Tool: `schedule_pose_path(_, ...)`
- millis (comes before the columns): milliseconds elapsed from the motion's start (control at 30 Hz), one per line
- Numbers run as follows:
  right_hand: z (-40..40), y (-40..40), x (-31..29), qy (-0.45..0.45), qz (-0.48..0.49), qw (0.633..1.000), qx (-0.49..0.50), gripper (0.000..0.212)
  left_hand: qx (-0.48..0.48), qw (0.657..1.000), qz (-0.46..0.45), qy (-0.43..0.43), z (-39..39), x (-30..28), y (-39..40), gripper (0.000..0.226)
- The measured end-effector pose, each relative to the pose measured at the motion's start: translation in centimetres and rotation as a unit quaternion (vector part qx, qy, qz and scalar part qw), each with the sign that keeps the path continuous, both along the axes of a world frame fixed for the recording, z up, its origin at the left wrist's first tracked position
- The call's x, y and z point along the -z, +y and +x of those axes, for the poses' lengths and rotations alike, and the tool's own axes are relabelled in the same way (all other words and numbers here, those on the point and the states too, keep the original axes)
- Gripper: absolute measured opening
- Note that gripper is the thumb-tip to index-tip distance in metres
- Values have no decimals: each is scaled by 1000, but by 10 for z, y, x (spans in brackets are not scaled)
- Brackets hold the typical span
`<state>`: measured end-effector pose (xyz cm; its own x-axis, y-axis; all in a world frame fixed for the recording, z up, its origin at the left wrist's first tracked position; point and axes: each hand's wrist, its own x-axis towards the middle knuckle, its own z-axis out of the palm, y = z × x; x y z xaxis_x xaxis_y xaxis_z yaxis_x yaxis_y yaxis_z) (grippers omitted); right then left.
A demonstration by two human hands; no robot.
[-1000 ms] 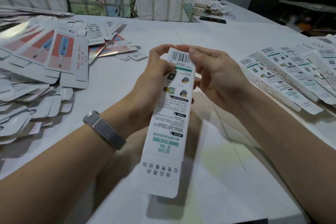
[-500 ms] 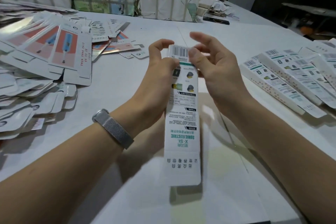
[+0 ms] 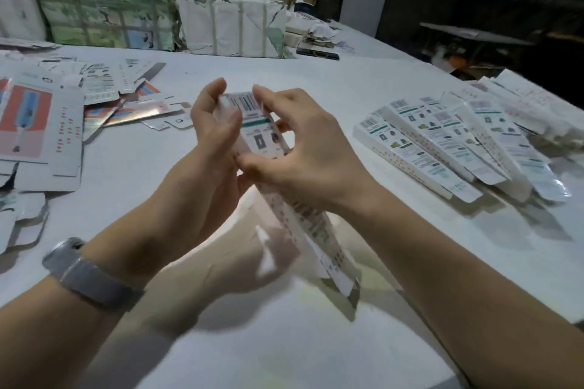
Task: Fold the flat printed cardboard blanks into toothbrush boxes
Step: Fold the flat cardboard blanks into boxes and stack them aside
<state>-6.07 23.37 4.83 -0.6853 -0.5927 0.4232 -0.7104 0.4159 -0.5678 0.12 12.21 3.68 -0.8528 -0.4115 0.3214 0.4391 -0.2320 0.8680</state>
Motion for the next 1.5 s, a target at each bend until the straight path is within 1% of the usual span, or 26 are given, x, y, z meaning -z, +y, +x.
schedule_pose_path(33,0,0,-3,-6,-6,1000,12,80,5,999,-32,-21,-6,2,0,46)
schedule_pose_path(67,-2,4,-7,1,-13,999,32,76,25,998,-29,-52,-6,-3,-1,48)
schedule_pose_path(133,-17,21,-22,36,-43,994,93,68,98,991,-66,-63,1,8,-11,46)
schedule_pose_path(167,-27,34,-30,60,-57,986,145,65,116,989,-71,-63,3,15,-17,41)
schedule_pose_path(233,-53,69,-46,115,-63,954,271,57,105,990,-76,-58,3,22,-28,39)
schedule_pose_path(300,-82,105,-51,139,-9,910,390,49,84,991,-88,-63,-4,24,-31,38)
schedule_pose_path(367,-104,128,-43,92,78,877,465,47,69,991,-95,-62,-9,27,-33,30)
schedule_pose_path(433,-118,133,-31,61,121,863,486,49,72,989,-116,-61,-11,30,-35,29)
schedule_pose_path(500,-123,128,-25,84,142,859,486,48,87,984,-138,-64,-12,34,-37,34)
schedule_pose_path(567,-121,120,-26,143,113,867,464,43,84,980,-171,-63,-12,35,-40,39)
schedule_pose_path(633,-113,108,-26,189,55,889,412,33,65,973,-213,-57,-11,36,-43,33)
schedule_pose_path(700,-99,90,-24,173,-14,927,334,23,30,964,-258,-58,-9,36,-46,29)
schedule_pose_path(767,-81,67,-19,95,-86,962,242,16,-25,939,-337,-67,-6,34,-49,27)
schedule_pose_path(800,-71,56,-16,36,-123,973,192,15,-60,914,-393,-77,-5,32,-52,25)
schedule_pose_path(833,-60,44,-14,-33,-160,977,138,15,-101,881,-453,-91,-5,30,-58,22)
schedule_pose_path(867,-50,35,-11,-103,-194,972,80,16,-141,844,-505,-110,-6,30,-65,20)
schedule_pose_path(933,-33,21,-6,-205,-229,951,-22,17,-207,762,-583,-192,-9,28,-84,31)
schedule_pose_path(1000,-19,13,-1,-242,-222,940,-87,15,-252,666,-629,-312,-9,26,-105,48)
schedule_pose_path(1033,-13,10,2,-249,-213,938,-109,15,-264,626,-638,-364,-7,26,-115,55)
schedule_pose_path(1067,-8,7,5,-252,-201,938,-124,14,-269,601,-637,-402,-5,27,-125,60)
schedule_pose_path(1133,-1,1,10,-251,-174,942,-140,14,-269,577,-626,-450,1,29,-141,60)
schedule_pose_path(1233,3,-2,16,-248,-153,946,-142,14,-243,539,-629,-505,5,30,-150,48)
schedule_pose_path(1267,3,-2,17,-245,-151,947,-141,14,-235,533,-635,-508,5,29,-150,45)
schedule_pose_path(1333,2,-2,19,-235,-152,951,-135,14,-234,533,-654,-484,4,26,-145,37)
schedule_pose_path(1367,1,-2,19,-230,-153,952,-134,15,-239,538,-659,-467,3,24,-142,35)
schedule_pose_path(1500,-2,-3,20,-220,-160,954,-129,16,-266,558,-668,-415,4,19,-137,35)
